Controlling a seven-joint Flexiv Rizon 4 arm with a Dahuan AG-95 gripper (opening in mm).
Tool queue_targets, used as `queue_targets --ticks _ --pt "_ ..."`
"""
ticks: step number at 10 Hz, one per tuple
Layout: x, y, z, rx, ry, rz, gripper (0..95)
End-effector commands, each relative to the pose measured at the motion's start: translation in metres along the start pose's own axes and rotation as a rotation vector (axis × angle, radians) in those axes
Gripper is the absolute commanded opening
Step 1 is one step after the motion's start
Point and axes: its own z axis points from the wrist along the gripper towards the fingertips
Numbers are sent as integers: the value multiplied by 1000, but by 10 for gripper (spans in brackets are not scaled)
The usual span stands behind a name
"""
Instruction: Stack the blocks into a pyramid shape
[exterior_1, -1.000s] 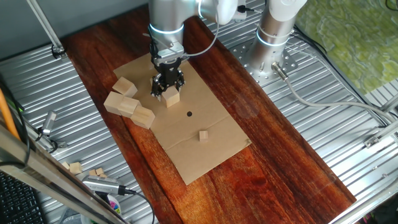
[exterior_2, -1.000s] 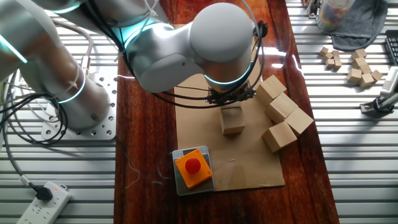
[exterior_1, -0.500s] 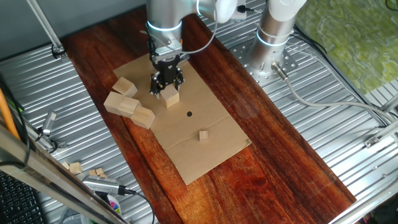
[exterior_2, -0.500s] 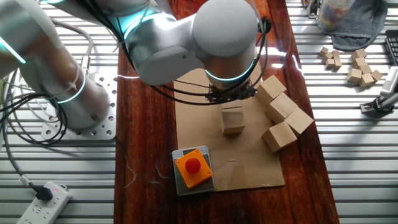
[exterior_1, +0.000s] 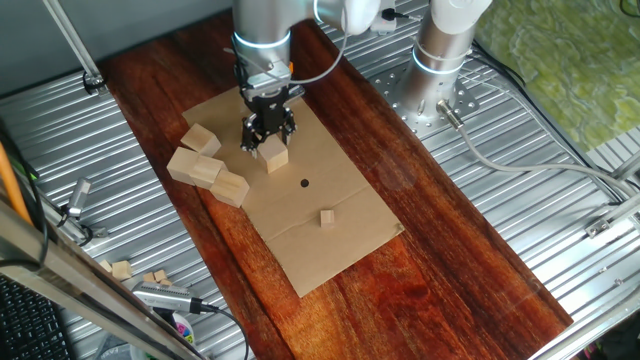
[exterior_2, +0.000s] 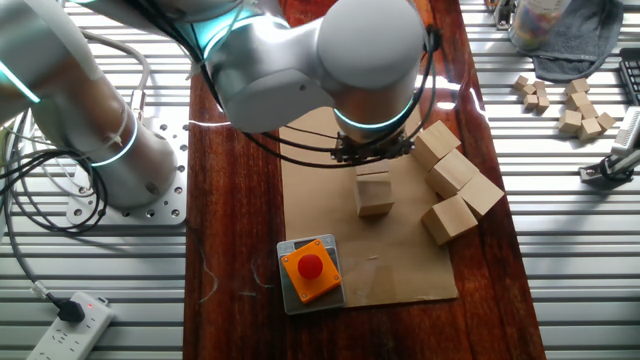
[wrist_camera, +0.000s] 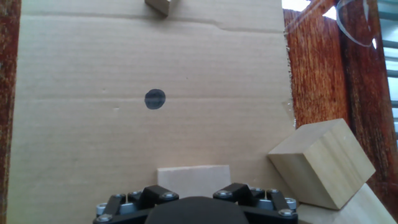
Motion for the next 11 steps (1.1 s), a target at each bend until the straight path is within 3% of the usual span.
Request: queue_targets --ticks 1,5,6,7,9,10,11 --pt "-1 0 -2 -16 -9 2 760" --pt "0 -1 -12 -45 -18 17 760" --pt "3 -6 -21 -62 -19 17 760" --pt "5 -10 -25 -65 -13 21 760" --pt "12 -16 -37 -63 30 128 760" --pt "16 -18 -40 -60 45 191 570" --pt "22 -20 -46 -54 95 306 380"
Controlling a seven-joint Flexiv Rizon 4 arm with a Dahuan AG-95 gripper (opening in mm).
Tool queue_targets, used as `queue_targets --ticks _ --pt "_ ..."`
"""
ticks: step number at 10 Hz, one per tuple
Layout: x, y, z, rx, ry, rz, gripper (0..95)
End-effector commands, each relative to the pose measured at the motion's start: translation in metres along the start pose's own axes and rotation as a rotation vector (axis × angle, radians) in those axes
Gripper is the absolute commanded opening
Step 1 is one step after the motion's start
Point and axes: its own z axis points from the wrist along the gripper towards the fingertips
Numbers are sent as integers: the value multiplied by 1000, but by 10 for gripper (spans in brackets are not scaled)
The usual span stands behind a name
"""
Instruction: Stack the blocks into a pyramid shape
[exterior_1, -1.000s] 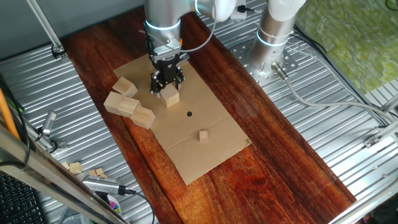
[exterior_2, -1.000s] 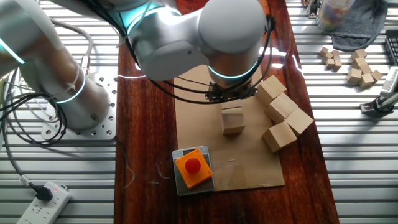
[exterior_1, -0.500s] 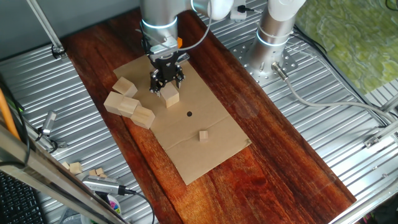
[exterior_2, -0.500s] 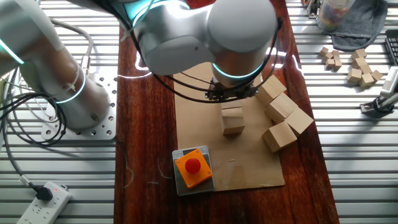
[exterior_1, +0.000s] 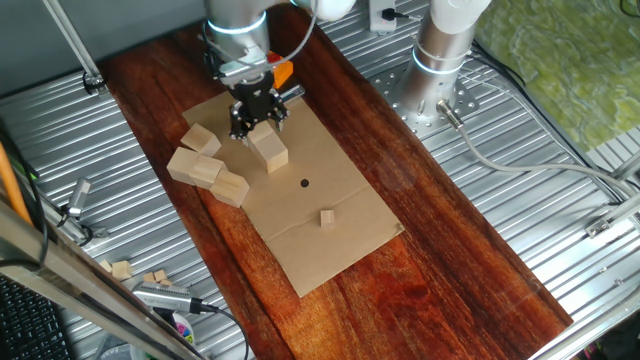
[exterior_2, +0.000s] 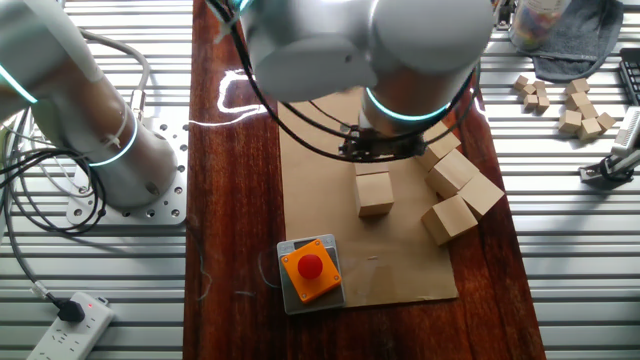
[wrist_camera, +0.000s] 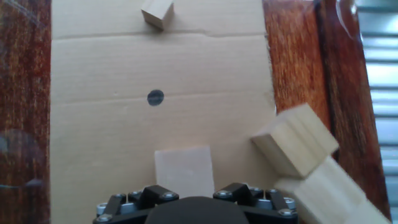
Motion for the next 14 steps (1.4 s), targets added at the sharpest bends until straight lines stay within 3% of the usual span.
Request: queue_targets --ticks 1,2,4,6,7,8,9,12,14 --pt "13 -10 -4 26 65 255 190" --pt "23 -20 -4 22 50 310 190" --pt "46 -41 -6 16 63 493 190" --pt "70 -65 -6 0 47 610 190" --pt "79 -77 -7 -14 56 673 380" --pt "83 -83 -7 -19 66 725 380" --pt "88 -89 -4 -18 73 831 0" --pt "89 -103 5 -27 89 1016 0" --pt "90 -109 7 -26 83 1063 0"
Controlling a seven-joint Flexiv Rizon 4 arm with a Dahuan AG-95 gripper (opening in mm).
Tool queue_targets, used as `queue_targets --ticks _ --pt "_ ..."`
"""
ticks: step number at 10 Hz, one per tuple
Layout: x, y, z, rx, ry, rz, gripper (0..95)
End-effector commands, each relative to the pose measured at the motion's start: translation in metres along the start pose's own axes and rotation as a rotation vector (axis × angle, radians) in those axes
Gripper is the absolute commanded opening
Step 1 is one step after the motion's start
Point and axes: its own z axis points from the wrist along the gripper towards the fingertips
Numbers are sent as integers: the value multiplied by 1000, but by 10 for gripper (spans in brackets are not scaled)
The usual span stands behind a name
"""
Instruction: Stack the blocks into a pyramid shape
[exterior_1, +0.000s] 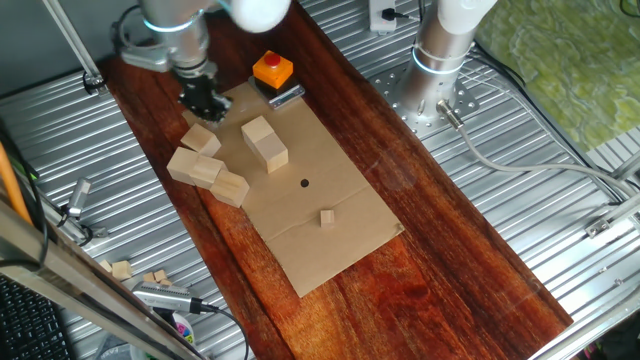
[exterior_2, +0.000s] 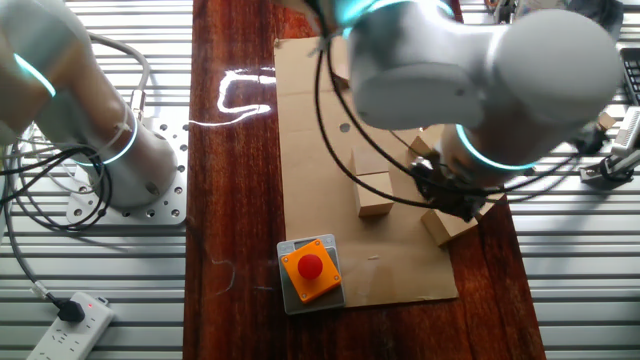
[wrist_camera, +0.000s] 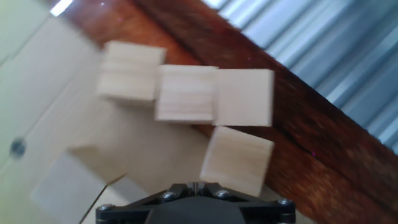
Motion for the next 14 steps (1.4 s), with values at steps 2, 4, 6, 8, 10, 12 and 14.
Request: queue_targets --ticks 2,4,6,8,10,12,14 --pt "-7 -16 7 9 -10 153 0" --pt "-7 -16 9 40 12 130 0" --pt "-8 -15 8 64 13 111 0" --pt "-8 -15 8 92 -8 86 0" --pt "-8 -15 8 103 -7 78 0" --pt "-8 -15 8 126 10 78 0" --pt "-8 -15 8 130 13 65 0"
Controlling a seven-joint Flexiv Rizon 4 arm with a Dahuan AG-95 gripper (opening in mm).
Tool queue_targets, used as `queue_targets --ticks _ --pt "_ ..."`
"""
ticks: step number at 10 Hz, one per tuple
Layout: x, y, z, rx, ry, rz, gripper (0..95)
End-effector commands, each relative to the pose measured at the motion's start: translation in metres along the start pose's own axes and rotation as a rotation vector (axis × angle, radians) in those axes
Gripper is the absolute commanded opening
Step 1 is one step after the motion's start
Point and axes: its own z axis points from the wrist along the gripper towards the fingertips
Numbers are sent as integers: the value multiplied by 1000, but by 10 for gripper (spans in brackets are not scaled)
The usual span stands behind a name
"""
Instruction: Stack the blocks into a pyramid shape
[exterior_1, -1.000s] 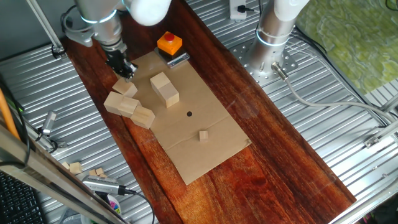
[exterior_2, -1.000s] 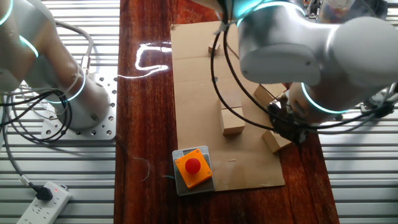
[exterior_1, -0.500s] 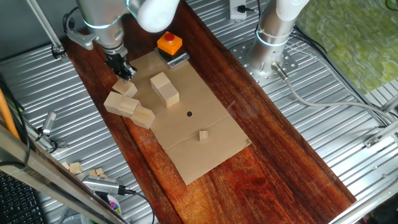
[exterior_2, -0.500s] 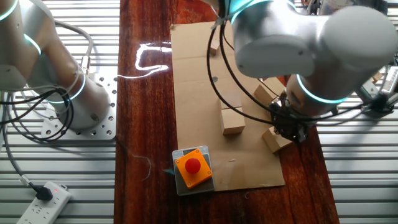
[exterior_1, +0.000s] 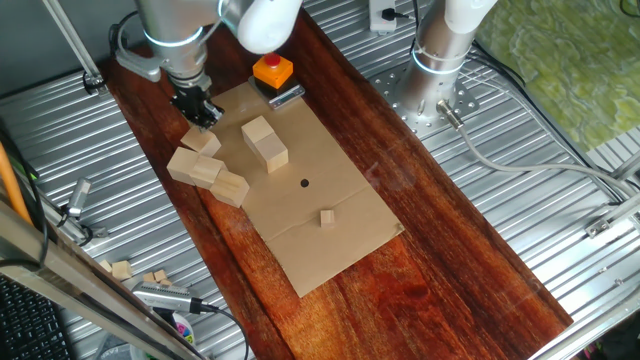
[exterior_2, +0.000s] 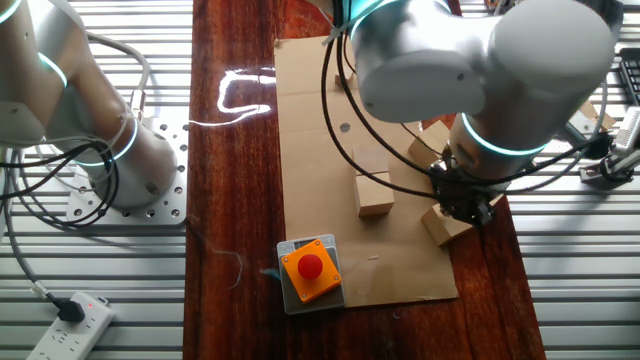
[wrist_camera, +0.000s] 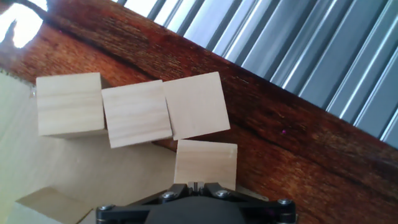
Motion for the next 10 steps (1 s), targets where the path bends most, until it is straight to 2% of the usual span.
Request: queue_targets --ticks 1,4,5,8,10 --pt "0 0 0 8 7 -11 0" --pt "0 0 0 17 5 -45 0" --pt "0 0 0 34 17 -47 0" --pt "0 0 0 113 62 -30 0" --pt "0 0 0 124 52 -9 0"
